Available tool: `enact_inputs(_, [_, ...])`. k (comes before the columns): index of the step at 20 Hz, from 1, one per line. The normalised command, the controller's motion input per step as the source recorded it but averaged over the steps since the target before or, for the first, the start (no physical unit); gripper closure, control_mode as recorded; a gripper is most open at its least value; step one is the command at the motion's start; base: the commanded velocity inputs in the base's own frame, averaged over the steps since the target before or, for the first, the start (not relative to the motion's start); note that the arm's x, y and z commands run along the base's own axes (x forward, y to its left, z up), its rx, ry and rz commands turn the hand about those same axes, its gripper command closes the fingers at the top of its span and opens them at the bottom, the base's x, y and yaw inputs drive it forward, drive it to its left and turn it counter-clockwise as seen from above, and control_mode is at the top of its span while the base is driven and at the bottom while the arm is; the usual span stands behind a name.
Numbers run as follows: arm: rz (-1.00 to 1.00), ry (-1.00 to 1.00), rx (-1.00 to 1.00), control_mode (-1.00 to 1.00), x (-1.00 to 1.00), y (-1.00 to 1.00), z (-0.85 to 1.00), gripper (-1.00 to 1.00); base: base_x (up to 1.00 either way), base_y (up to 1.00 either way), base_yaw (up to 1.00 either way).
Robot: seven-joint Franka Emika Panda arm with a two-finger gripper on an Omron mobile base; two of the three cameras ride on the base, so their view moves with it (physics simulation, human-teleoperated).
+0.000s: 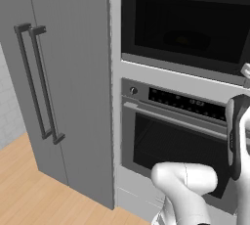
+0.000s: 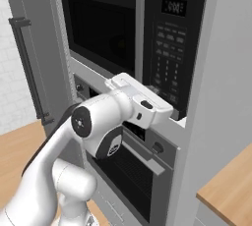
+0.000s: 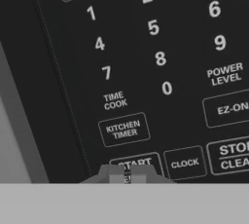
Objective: Pick the lemon from the sink and place it in the bowl. Then pick the bowl and place it in the microwave. Then close the microwave door and press the start button.
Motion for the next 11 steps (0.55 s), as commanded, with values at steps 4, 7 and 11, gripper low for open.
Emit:
enact_inputs(4, [0.0, 0.0, 0.0, -1.0, 0.99, 0.0, -0.41, 1.0, 0.0, 0.0, 0.0])
enact_inputs(7, [0.03, 0.0, 0.0, -1.0, 1.0, -0.12, -0.4, 1.0, 0.0, 0.0, 0.0])
enact_inputs(11, [0.02, 0.0, 0.0, -1.0, 0.56, -0.04, -0.24, 1.0, 0.0, 0.0, 0.0])
